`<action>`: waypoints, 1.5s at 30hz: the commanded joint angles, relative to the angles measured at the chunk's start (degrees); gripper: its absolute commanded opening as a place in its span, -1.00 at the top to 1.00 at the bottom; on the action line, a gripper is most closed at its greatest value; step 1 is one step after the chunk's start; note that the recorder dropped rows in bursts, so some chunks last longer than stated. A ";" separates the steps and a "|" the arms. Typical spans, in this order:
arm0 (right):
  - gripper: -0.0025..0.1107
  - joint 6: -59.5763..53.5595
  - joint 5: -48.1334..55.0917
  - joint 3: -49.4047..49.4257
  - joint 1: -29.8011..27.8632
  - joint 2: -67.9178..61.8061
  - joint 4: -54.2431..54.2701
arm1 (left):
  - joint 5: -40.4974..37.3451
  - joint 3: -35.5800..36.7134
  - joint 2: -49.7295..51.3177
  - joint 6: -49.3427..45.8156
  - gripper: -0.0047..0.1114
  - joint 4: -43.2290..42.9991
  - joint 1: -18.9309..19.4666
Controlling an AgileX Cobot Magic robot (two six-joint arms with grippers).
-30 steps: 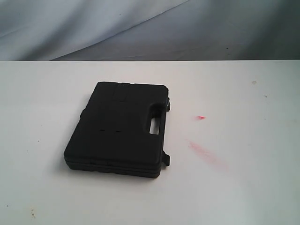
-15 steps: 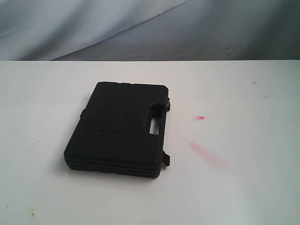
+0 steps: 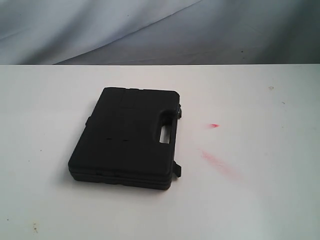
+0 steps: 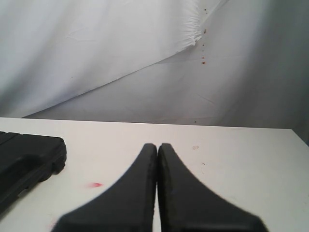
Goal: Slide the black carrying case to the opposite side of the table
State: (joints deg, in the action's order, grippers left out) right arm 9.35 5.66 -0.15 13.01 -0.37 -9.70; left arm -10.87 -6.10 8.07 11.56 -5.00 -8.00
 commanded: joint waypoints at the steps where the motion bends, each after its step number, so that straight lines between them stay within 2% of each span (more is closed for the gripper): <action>1: 0.96 0.07 -0.23 0.15 -0.43 0.37 -0.07 | 0.84 2.64 -5.48 -0.21 0.92 -0.68 0.08; 7: 0.96 0.07 -0.23 0.15 -0.43 0.37 -0.07 | 0.83 6.10 -8.07 -0.21 0.92 -0.97 0.08; 20: 0.96 0.07 -0.23 0.15 -0.43 0.37 -0.07 | 2.43 6.10 -8.07 -1.75 0.92 -1.43 0.08; 28: 0.96 0.07 -0.23 0.15 -0.43 0.37 -0.07 | 2.65 6.10 -8.07 -8.67 0.92 6.08 0.08; 45: 0.96 0.07 -0.23 0.15 -0.43 0.37 -0.07 | 1.82 6.10 -8.07 -8.64 0.92 6.82 0.08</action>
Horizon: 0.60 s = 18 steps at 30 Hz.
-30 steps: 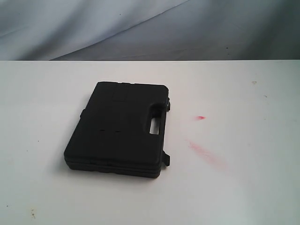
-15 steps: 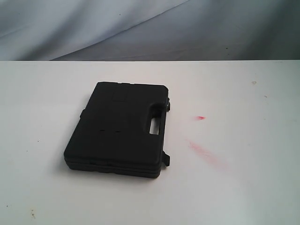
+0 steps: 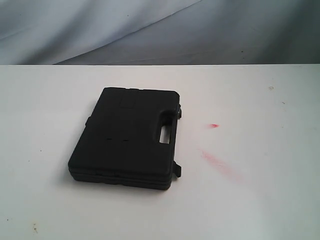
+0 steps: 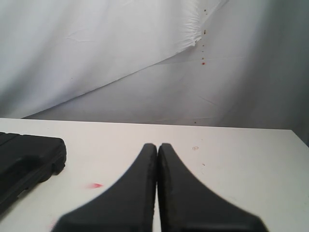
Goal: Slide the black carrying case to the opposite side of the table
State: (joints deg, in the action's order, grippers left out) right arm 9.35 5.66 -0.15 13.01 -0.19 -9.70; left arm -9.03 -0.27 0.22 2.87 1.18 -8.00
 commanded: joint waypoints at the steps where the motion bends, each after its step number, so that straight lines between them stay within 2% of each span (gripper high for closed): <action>1: 0.96 0.07 -0.23 0.15 -0.43 0.19 -0.07 | -0.49 0.27 -0.22 0.05 0.92 0.64 0.08; 18: 0.96 0.07 -0.23 0.15 -0.43 0.19 -0.07 | -1.51 0.27 -0.22 0.05 0.92 0.64 0.08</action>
